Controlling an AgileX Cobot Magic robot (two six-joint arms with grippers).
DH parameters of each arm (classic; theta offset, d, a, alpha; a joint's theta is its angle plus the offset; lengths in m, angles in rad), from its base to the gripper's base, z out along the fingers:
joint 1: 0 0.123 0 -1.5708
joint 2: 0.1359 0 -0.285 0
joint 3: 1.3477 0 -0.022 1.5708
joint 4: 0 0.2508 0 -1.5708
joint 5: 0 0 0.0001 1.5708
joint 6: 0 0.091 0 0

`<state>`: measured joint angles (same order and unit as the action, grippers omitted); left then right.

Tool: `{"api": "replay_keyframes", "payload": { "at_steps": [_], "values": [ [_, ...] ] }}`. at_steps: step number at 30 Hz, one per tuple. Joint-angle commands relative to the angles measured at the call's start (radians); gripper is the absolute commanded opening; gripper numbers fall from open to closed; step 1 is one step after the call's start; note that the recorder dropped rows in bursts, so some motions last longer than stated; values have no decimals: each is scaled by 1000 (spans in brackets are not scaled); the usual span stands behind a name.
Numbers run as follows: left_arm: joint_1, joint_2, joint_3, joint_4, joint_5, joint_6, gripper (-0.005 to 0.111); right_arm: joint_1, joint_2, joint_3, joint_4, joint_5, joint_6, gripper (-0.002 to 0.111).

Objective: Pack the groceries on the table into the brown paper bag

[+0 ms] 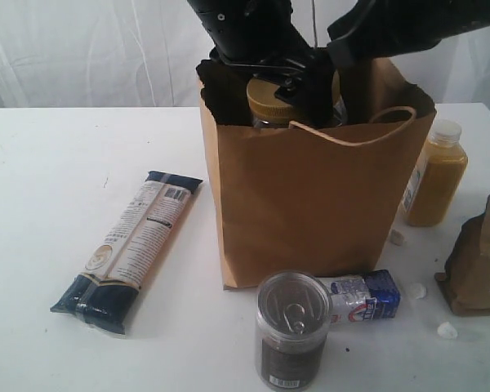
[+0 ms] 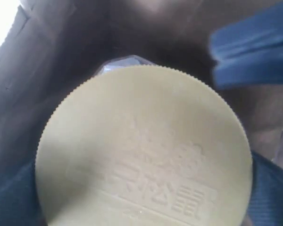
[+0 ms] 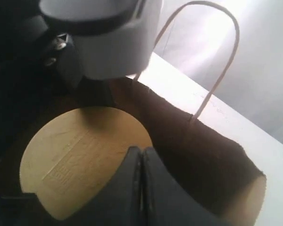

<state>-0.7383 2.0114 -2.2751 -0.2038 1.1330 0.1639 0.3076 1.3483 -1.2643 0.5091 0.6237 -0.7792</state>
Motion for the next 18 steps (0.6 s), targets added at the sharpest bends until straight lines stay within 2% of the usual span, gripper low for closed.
{"api": "replay_keyframes", "payload": {
  "at_steps": [1,11,18],
  "values": [
    [-2,-22,-7,-23,88,12,105,1,38,-9,13,-17,-28,0],
    [-2,-22,-7,-23,88,16,105,1,87,-18,52,-27,-55,0],
    [-2,-22,-7,-20,88,16,105,1,65,-95,86,8,-55,0]
  ]
}}
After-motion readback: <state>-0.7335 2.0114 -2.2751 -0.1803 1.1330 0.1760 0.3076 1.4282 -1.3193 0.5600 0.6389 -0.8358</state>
